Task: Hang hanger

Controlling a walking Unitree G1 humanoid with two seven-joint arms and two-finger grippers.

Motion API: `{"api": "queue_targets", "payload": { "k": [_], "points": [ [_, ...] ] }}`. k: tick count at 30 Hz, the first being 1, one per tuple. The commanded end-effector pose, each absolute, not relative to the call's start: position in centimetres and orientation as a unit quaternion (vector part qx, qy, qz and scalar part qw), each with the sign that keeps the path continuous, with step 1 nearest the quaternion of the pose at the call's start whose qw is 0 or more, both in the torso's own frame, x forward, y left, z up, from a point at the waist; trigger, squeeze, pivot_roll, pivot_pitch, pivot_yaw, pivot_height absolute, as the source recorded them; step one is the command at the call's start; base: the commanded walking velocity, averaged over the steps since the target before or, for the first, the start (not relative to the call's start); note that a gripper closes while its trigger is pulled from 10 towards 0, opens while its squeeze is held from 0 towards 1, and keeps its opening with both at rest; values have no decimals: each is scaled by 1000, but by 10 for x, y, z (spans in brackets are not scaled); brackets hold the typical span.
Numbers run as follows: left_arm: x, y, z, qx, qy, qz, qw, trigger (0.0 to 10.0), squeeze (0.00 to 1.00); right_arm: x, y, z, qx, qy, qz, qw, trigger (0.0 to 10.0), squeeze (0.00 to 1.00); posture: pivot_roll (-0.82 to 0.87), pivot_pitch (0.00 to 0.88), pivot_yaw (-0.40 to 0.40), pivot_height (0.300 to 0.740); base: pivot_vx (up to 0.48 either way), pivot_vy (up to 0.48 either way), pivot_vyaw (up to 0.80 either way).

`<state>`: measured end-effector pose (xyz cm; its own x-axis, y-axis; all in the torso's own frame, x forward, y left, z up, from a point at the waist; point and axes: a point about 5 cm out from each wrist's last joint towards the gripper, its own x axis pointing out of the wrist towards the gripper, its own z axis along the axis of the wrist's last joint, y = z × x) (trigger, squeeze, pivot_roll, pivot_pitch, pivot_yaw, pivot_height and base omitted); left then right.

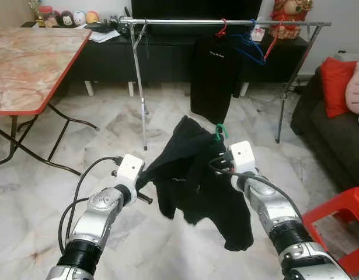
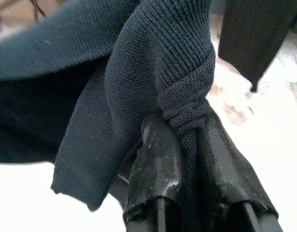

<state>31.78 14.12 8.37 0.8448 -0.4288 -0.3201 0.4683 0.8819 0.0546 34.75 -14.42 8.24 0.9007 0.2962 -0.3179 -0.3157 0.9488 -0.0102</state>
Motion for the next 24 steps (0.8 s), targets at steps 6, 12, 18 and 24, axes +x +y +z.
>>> {"api": "queue_targets", "payload": {
  "k": [6,12,18,24],
  "points": [
    [316,133,85,61,142,-245,957,10000,188,346,-144,81,-18,149,145,978,10000,0,-20,10,-62,740,0,0,0],
    [316,131,85,59,140,-248,957,10000,1000,347,-149,80,-24,136,122,983,10000,0,-21,0,-55,740,0,0,0],
    [315,129,85,56,139,-255,955,10000,1000,350,-152,84,-19,115,110,987,10000,0,-15,0,-57,740,0,0,0],
    [313,134,85,56,133,-248,958,10000,1000,351,-151,91,-33,92,139,986,10000,0,-17,0,-59,740,0,0,0]
  ]
}}
